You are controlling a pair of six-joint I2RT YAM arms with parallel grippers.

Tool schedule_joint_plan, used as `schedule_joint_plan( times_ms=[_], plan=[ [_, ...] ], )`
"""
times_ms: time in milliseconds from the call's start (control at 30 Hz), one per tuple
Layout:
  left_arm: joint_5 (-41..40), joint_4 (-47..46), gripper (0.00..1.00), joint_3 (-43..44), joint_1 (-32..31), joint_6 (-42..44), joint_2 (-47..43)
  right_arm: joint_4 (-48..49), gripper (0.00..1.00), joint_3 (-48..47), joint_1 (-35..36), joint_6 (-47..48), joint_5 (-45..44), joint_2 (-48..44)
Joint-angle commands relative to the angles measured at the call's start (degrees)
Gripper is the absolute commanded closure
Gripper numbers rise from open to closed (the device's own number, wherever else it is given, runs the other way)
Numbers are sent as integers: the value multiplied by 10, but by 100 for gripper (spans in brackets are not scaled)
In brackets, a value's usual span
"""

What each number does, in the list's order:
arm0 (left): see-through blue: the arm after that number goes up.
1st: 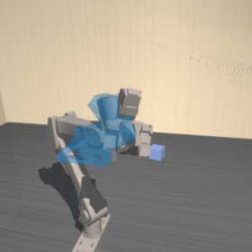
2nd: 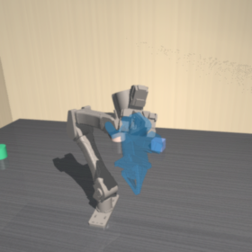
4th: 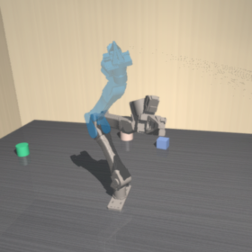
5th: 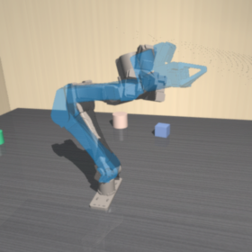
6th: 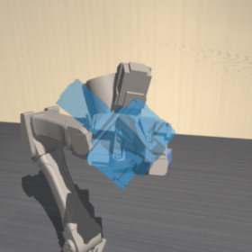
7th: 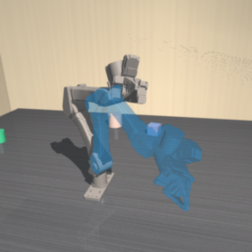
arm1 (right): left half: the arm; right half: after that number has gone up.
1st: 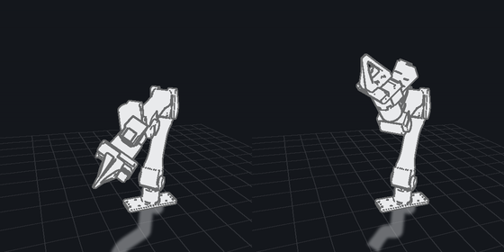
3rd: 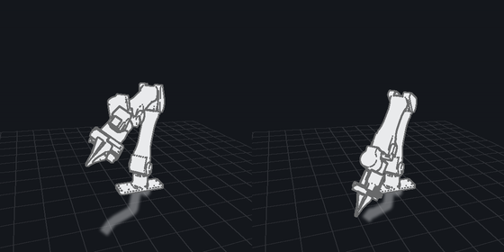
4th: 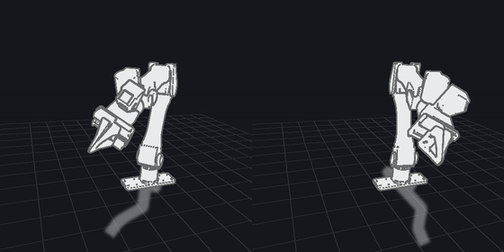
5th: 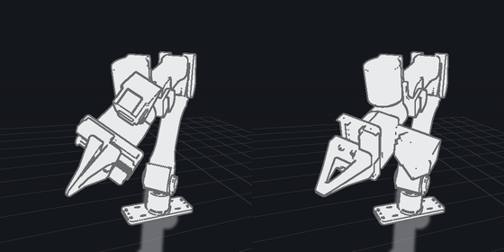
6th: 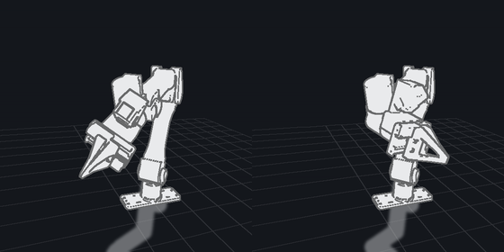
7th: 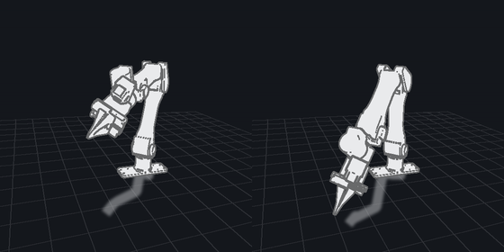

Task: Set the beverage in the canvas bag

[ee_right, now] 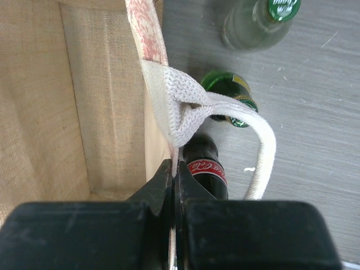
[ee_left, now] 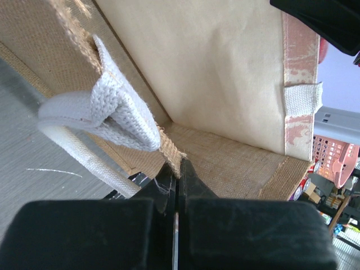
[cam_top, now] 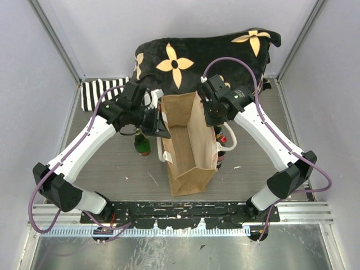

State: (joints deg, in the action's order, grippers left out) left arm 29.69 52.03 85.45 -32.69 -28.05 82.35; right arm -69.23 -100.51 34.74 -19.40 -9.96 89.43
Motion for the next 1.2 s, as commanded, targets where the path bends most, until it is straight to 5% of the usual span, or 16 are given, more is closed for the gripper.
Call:
schedule_joint_plan(
  times_ms=[0,833,1167],
  plan=[
    [19,14,100,65,-2,25,0,-24,99,-67,-2,3,-11,-32],
    [57,-19,100,203,-13,19,61,-61,99,-171,-3,-3,-88,-44],
    [41,-53,100,225,-4,21,41,31,99,-164,-3,26,-85,-82]
  ],
)
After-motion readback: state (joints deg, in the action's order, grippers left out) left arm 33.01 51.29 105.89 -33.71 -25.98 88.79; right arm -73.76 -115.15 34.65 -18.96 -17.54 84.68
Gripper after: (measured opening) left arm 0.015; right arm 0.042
